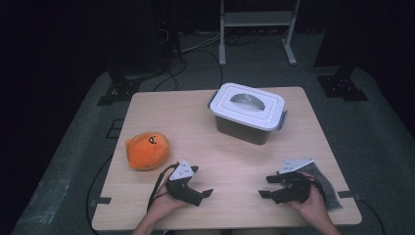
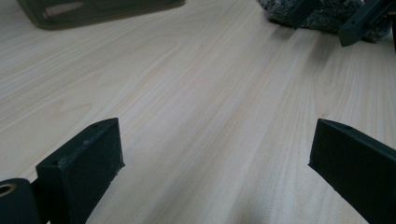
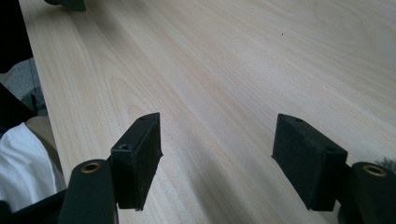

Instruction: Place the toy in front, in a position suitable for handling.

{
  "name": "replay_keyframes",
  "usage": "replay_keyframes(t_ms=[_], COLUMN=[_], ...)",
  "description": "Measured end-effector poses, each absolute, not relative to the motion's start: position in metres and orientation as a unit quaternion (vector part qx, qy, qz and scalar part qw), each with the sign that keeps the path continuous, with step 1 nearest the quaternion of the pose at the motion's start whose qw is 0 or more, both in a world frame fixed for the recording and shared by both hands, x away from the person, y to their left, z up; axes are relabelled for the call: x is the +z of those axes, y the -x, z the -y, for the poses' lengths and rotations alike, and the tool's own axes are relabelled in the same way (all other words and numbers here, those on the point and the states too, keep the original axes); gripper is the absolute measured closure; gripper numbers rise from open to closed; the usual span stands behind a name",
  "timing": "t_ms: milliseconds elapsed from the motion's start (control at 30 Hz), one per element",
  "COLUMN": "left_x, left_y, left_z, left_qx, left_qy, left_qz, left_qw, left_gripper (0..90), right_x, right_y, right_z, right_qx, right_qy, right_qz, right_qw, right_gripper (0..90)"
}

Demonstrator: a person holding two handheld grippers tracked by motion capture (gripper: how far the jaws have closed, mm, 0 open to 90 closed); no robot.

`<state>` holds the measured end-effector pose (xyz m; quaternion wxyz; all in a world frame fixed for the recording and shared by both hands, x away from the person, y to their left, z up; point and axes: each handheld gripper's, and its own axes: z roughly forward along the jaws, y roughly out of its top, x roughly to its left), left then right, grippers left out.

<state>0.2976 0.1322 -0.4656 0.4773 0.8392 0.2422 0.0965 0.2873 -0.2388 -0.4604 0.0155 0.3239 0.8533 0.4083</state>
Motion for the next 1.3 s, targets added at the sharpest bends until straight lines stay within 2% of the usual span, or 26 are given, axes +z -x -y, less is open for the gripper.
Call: replay_keyframes(t_ms=[467,800,867,1000,1300], left_x=[-0.439,-0.413,-0.41,-0.401,-0.396], left_y=[-0.308,-0.313,-0.313,-0.314,-0.316], left_z=[-0.153,-0.194,-0.199,-0.219,-0.249], left_qx=[0.142,0.198,0.203,0.228,0.252], left_qy=[-0.819,-0.784,-0.783,-0.769,-0.752], left_qz=[-0.239,-0.266,-0.266,-0.279,-0.306], left_qw=[0.502,0.524,0.525,0.527,0.527], left_gripper=[2.5,2.5,5.4,5.5,5.6], right_x=[-0.461,-0.46,-0.461,-0.461,-0.461], right_y=[-0.287,-0.286,-0.286,-0.286,-0.286], right_z=[0.24,0.24,0.239,0.239,0.238], right_qx=[0.407,0.41,0.409,0.41,0.41], right_qy=[-0.323,-0.324,-0.324,-0.325,-0.326], right_qz=[-0.854,-0.853,-0.853,-0.852,-0.852], right_qw=[0.012,0.015,0.014,0.013,0.011], right_gripper=[31.4,31.4,31.4,31.4,31.4])
